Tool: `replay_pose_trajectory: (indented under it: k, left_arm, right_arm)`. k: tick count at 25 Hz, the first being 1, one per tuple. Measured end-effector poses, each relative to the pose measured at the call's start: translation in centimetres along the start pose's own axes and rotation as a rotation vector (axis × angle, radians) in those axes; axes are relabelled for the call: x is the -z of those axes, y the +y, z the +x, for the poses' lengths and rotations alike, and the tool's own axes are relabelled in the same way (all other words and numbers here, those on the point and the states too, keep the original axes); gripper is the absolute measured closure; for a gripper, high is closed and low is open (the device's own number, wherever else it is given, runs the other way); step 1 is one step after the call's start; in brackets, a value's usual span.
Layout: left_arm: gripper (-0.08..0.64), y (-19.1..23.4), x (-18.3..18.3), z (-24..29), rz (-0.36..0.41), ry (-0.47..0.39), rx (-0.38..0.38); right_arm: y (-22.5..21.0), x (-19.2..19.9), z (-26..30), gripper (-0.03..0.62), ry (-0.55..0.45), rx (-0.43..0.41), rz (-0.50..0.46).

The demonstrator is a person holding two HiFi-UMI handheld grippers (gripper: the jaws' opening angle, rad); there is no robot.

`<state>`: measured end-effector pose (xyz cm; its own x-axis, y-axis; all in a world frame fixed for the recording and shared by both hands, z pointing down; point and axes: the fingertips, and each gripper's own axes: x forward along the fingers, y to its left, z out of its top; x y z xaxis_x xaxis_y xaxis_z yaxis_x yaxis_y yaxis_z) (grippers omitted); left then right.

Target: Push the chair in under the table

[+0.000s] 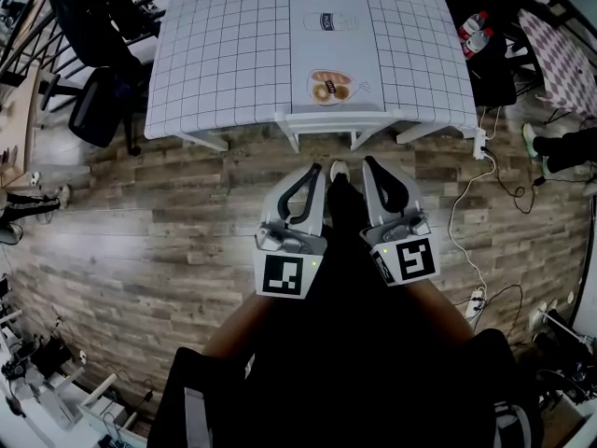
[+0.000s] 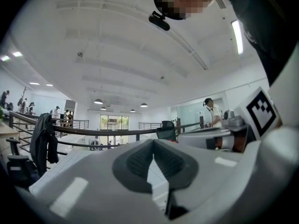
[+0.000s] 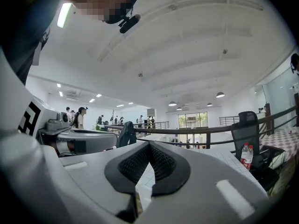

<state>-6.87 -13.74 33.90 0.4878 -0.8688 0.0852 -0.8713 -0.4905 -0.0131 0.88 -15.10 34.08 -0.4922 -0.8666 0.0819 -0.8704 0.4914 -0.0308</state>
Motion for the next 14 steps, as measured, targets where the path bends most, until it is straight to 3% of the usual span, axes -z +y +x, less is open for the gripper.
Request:
replay_pose_trajectory:
  k: [14]
  left_arm:
    - [0.549, 1.6, 0.5, -0.9, -0.009, -0.004, -0.025]
  right_arm:
    - [0.9, 0.3, 0.9, 0.595, 0.012, -0.001, -0.018]
